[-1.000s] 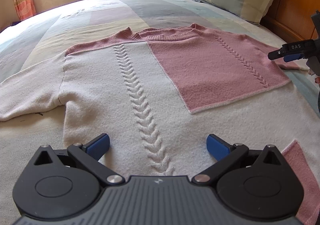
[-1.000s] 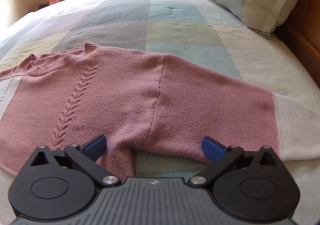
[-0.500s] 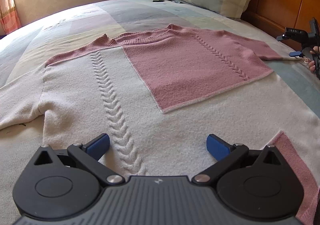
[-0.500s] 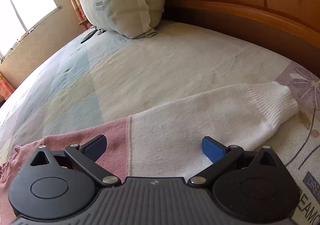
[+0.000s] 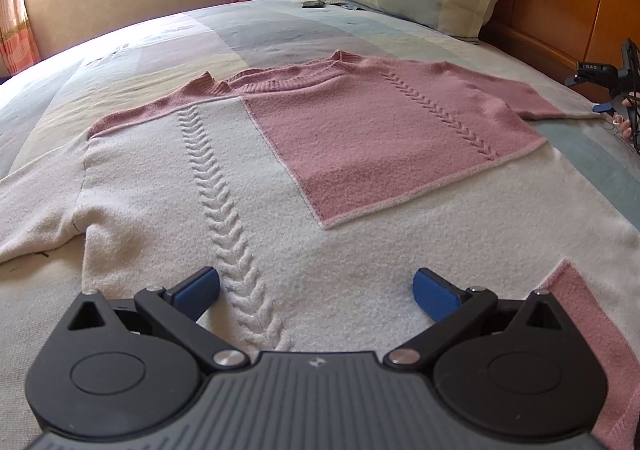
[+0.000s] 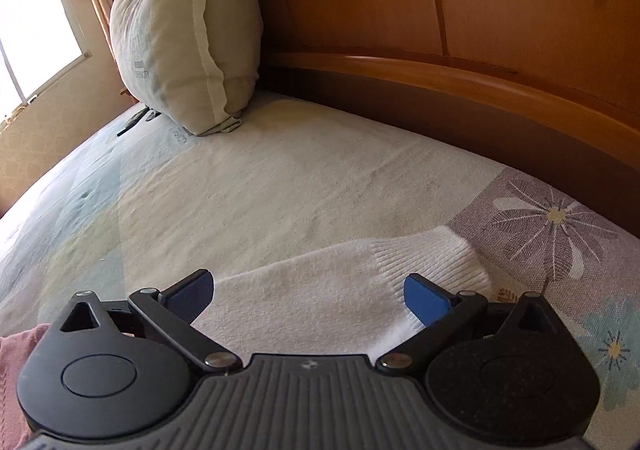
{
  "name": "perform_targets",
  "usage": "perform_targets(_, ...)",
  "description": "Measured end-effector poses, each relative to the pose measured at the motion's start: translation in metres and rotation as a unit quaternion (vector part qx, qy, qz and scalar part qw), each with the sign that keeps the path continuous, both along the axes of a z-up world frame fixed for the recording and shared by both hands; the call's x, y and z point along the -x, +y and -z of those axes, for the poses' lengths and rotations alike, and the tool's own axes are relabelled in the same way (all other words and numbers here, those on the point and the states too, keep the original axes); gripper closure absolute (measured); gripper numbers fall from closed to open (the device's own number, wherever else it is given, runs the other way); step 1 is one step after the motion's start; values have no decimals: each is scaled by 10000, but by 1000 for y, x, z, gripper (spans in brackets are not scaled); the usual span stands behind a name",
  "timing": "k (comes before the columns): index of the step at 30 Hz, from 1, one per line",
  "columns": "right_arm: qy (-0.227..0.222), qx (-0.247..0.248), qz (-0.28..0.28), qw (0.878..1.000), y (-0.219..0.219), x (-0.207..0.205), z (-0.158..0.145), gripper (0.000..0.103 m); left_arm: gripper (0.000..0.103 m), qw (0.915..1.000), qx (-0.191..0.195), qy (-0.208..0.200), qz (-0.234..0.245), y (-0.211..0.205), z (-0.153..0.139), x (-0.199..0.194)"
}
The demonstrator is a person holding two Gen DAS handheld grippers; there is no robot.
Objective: Fold clothes
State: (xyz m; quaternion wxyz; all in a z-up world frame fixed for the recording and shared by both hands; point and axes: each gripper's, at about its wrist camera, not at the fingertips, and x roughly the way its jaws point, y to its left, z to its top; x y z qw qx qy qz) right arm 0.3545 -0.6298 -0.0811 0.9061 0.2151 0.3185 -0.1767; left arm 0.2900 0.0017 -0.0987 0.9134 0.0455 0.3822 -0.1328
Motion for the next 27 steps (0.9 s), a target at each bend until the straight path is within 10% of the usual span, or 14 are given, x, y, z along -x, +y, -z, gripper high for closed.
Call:
perform_targets(6,-29,138,417,9990,15,4,-17,0,1,10000,-16,-10,-30,-1,-2,1)
perform_targets(12,23,-209,-1296,9913,108,-6,-41,0,1,9999,30,-107,-100,2,-9,3)
perform_targets(19,52,-692,-3700,9264,263,-2,-59,0,1,9988,97,-212,-429,17,-20,3)
perform_targets(23,503,-572,-4054,9110,316,0,-36,0,1,9983,177,-260,-482,23,-27,4)
perform_targets(27,839,-549,-3706,9234,318,12,-11,0,1,9983,272,-271,-445,23,-30,5)
